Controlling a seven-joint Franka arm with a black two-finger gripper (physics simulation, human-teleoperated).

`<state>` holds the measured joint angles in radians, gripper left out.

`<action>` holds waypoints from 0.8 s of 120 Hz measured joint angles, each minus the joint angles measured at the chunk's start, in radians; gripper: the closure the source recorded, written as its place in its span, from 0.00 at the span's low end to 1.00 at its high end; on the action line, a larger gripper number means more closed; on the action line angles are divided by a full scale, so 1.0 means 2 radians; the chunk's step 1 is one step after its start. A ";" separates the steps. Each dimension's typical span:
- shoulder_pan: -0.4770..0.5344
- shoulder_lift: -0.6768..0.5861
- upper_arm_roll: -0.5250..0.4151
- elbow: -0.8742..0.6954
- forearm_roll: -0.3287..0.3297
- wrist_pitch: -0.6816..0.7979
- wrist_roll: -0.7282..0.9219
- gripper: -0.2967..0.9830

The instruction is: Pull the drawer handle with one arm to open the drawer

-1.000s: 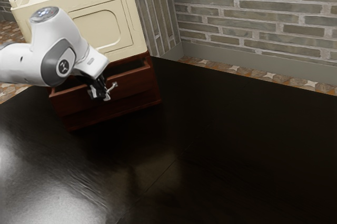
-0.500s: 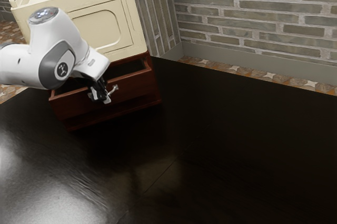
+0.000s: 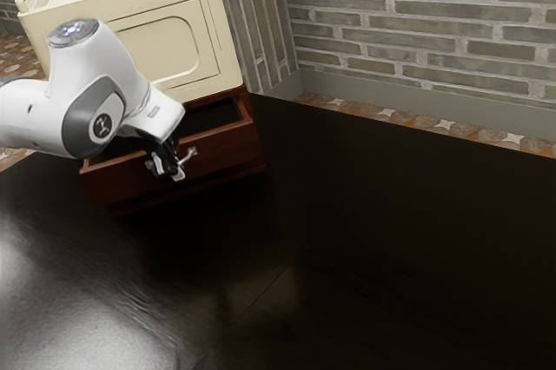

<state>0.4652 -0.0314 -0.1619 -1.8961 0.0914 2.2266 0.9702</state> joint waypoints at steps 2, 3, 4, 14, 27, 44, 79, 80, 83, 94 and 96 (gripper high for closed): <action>0.001 -0.001 -0.001 -0.002 0.001 0.000 -0.001 0.83; 0.001 -0.002 -0.002 -0.002 0.001 0.000 -0.002 0.83; 0.001 -0.003 -0.003 -0.003 0.002 0.000 -0.002 0.84; 0.001 -0.011 -0.007 -0.012 0.004 0.000 -0.007 0.84; 0.003 -0.022 -0.015 -0.025 0.006 0.002 -0.014 0.84; 0.010 -0.035 -0.026 -0.040 0.008 0.006 -0.025 0.83; 0.022 -0.065 -0.051 -0.069 0.010 0.007 -0.042 0.84; 0.022 -0.066 -0.051 -0.070 0.010 0.007 -0.043 0.83; 0.021 -0.068 -0.053 -0.074 0.011 0.008 -0.045 0.83; 0.022 -0.078 -0.059 -0.085 0.013 0.010 -0.052 0.81; 0.022 -0.080 -0.060 -0.087 0.013 0.010 -0.053 0.81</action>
<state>0.5091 -0.1919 -0.2810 -2.0694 0.1183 2.2465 0.8638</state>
